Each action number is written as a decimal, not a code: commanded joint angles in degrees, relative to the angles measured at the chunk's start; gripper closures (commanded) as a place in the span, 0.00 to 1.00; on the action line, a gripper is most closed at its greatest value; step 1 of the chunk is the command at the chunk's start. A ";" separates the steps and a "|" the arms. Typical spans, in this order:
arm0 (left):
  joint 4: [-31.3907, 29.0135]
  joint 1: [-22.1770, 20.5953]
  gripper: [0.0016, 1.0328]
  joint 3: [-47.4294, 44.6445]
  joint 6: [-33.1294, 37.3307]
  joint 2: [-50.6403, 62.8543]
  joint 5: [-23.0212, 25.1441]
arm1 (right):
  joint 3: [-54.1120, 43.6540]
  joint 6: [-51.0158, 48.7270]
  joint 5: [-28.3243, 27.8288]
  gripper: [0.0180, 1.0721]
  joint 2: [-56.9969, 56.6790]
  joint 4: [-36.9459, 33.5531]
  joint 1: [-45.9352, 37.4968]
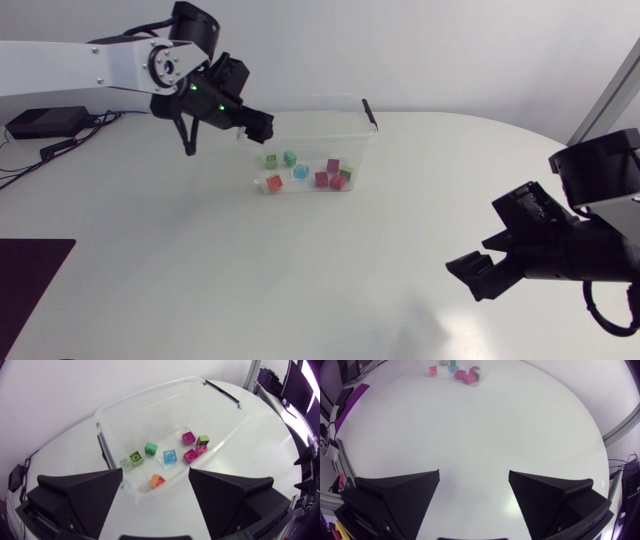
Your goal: Place the duplo bricks in the container
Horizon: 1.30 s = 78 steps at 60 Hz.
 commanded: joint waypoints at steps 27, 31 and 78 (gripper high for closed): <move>13.74 5.35 0.03 -29.92 -0.35 -30.38 -1.47 | 0.14 8.22 6.37 0.05 -1.39 7.45 3.70; 14.53 6.84 0.03 -32.99 -0.35 -32.75 -1.65 | 0.84 9.72 7.34 0.05 -1.47 9.39 3.00; 25.26 21.35 0.03 -60.94 -2.10 -67.12 -2.88 | -1.53 11.39 18.32 0.05 -37.68 12.64 -7.46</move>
